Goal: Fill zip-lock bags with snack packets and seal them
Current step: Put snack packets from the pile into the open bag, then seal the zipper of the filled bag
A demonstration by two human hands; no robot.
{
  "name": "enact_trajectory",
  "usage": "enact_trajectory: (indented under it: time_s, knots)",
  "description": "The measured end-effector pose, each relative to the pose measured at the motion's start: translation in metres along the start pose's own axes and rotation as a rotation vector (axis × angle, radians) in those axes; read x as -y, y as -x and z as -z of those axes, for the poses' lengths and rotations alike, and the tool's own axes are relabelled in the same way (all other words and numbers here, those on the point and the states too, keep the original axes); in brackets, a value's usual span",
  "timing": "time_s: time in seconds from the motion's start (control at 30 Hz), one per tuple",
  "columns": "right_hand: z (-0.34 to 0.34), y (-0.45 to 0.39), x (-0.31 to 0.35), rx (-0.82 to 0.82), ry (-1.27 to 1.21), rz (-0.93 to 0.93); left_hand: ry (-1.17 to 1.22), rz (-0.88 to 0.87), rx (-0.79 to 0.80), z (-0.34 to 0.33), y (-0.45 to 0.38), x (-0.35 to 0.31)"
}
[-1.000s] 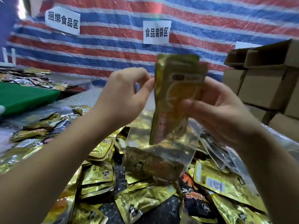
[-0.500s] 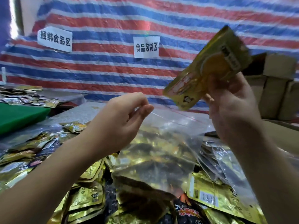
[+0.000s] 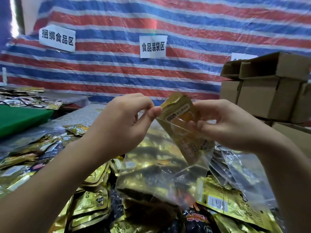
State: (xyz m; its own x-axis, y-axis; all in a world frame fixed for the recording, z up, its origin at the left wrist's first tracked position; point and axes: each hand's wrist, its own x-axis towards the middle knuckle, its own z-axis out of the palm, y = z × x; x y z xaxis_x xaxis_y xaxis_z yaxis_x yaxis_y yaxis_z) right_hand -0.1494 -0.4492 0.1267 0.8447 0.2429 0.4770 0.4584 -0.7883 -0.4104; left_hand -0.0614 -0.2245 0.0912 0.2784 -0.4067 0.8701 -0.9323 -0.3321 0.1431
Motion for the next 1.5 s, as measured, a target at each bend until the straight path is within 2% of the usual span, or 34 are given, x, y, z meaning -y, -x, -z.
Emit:
enact_trajectory:
  time_s: [0.13,0.23,0.4,0.6,0.77,0.83,0.97,1.1,1.3,1.37,1.5]
  knots:
    - [-0.005,0.002,0.007,0.116,0.116,-0.011,-0.081,-0.035,0.032,-0.001,0.001,-0.004]
    - [-0.013,0.000,0.009,0.120,0.250,0.011,-0.101,-0.061,0.026,0.000,0.001,-0.006]
    - [-0.015,-0.002,0.012,-0.115,0.226,0.080,-0.068,-0.020,-0.093,0.001,0.000,-0.003]
    - [-0.017,-0.003,0.013,-0.201,0.224,0.225,0.041,0.053,-0.133,-0.001,0.000,0.001]
    - [-0.019,-0.005,0.013,-0.465,0.330,0.350,0.183,0.028,-0.227,0.003,-0.003,-0.005]
    - [-0.022,-0.006,0.015,-0.523,0.340,0.356,0.227,0.027,-0.255,0.004,-0.004,-0.005]
    - [-0.027,-0.006,0.014,-0.472,0.335,0.287,0.294,0.030,-0.232,0.002,-0.002,-0.003]
    - [-0.032,-0.005,0.019,-0.492,0.287,0.202,0.379,0.026,-0.213,-0.001,-0.001,-0.008]
    - [-0.031,0.001,0.033,-0.288,0.152,0.119,0.483,0.044,-0.156,-0.004,-0.001,-0.019]
    - [-0.031,0.001,0.035,-0.300,0.100,0.131,0.540,0.098,-0.140,-0.003,-0.001,-0.022]
    - [-0.029,0.000,0.035,-0.376,0.049,0.127,0.652,0.323,-0.107,-0.003,-0.003,-0.021]
